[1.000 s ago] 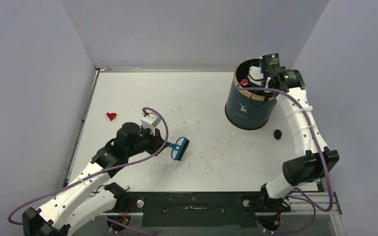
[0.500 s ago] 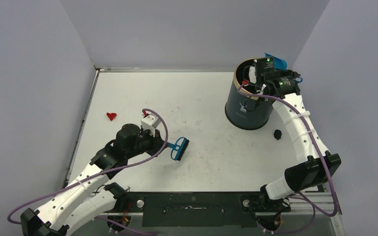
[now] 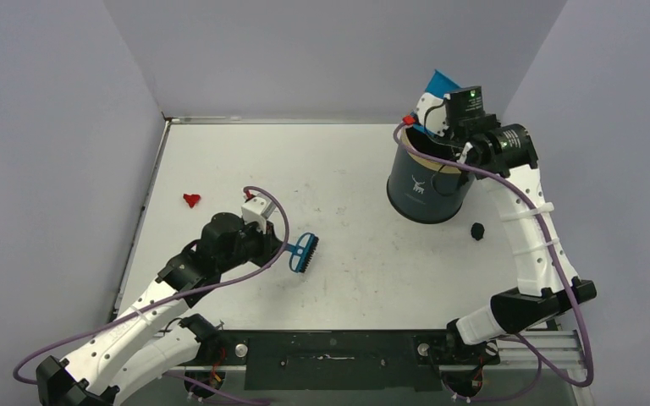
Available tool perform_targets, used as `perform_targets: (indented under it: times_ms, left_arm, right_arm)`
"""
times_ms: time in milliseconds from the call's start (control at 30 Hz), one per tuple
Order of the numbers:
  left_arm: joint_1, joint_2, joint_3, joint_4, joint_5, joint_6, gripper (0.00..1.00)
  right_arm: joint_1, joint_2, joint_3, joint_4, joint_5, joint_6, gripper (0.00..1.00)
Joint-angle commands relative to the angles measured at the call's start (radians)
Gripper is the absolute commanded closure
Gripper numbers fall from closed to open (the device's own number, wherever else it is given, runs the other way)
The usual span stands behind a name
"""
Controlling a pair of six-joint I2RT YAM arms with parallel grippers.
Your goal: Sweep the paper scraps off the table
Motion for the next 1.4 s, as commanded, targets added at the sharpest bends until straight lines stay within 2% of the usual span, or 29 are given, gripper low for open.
perform_targets:
  times_ms: [0,133,233,333,467,633,767,967,1033,1133,1300,1367]
  left_arm:
    - [0.002,-0.004,0.077,-0.032,-0.172,0.036,1.0]
    - [0.006,0.045,0.185,-0.141,-0.403,0.059,1.0]
    - [0.013,0.112,0.305,-0.234,-0.559,0.075,1.0]
    - [0.032,0.19,0.411,-0.305,-0.697,0.119,1.0]
    - [0.088,0.304,0.55,-0.353,-0.869,0.207,1.0]
    - [0.196,0.47,0.651,-0.32,-1.008,0.328,1.0]
    - [0.29,0.663,0.715,-0.322,-1.031,0.354,1.0]
    - [0.421,0.958,0.934,-0.478,-1.025,0.31,1.0]
    - [0.473,1.024,0.988,-0.511,-0.972,0.271,1.0]
    - [0.522,1.065,0.984,-0.428,-0.903,0.272,1.0]
    - [0.522,1.104,0.887,-0.221,-0.846,0.363,1.0]
    - [0.514,1.132,0.868,-0.161,-0.775,0.395,1.0]
  right_arm:
    - [0.068,-0.059,-0.062,-0.102,-0.33,0.19,0.95]
    - [0.086,-0.053,-0.198,-0.226,-0.599,0.152,0.91]
    - [0.092,-0.075,-0.334,-0.244,-0.704,0.107,0.91]
    - [0.113,-0.113,-0.525,-0.185,-0.721,0.093,0.92]
    - [0.186,-0.128,-0.732,-0.053,-0.657,0.133,0.93]
    - [0.29,-0.094,-0.832,0.073,-0.66,0.234,0.94]
    - [0.354,-0.055,-0.872,0.2,-0.643,0.303,0.93]
    - [0.388,0.002,-0.939,0.361,-0.62,0.41,0.93]
    - [0.396,0.001,-0.966,0.389,-0.623,0.426,0.92]
    - [0.401,-0.006,-1.006,0.423,-0.622,0.446,0.91]
    - [0.401,-0.01,-1.046,0.458,-0.616,0.448,0.86]
    - [0.401,-0.005,-1.045,0.46,-0.614,0.45,0.81]
